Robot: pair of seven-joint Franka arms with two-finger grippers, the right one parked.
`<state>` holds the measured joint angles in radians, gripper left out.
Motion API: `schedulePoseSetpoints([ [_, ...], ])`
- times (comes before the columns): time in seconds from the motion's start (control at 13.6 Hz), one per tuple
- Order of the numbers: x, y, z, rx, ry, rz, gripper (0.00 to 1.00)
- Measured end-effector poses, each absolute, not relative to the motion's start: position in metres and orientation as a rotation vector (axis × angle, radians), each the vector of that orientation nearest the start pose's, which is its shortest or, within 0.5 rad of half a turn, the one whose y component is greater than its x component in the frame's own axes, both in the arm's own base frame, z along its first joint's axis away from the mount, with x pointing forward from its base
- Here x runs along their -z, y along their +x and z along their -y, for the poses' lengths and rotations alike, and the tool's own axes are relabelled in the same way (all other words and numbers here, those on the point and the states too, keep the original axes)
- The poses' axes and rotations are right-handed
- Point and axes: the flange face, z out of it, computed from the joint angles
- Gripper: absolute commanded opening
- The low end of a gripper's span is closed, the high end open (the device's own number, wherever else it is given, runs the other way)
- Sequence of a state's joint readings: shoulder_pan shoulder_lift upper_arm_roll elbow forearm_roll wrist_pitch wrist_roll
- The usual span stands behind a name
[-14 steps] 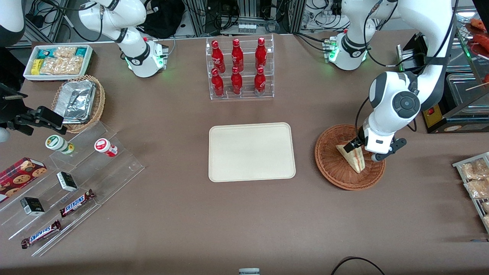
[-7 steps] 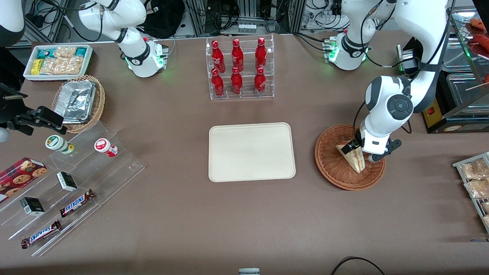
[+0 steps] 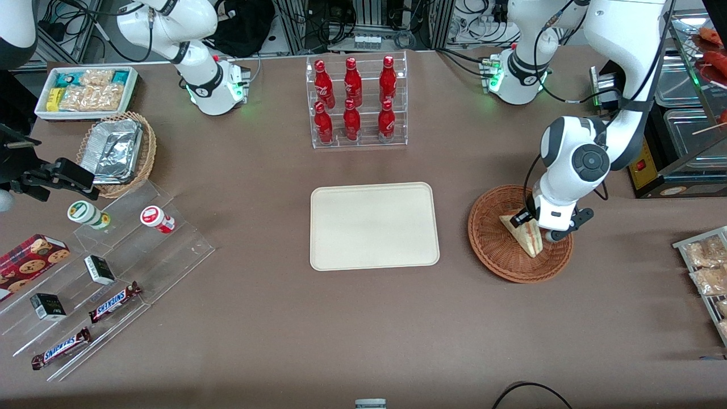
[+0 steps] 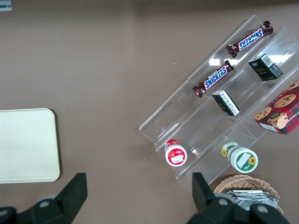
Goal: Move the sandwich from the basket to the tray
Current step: 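Lower the left gripper and close it on the wrapped sandwich, then lift the sandwich and carry it over the cream tray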
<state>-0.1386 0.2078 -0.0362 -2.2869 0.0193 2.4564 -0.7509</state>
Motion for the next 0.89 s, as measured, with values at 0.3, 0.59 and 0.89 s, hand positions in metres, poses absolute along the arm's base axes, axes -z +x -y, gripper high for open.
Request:
schedulePoseSetpoints([
  [0.3, -0.268, 0.521, 0.092, -0.029, -3.004, 0.867, 0.09],
  [0.59, -0.308, 0.529, 0.097, -0.102, -2.979, 0.847, 0.08],
  [0.89, -0.358, 0.54, 0.135, -0.212, -2.982, 0.655, 0.06],
])
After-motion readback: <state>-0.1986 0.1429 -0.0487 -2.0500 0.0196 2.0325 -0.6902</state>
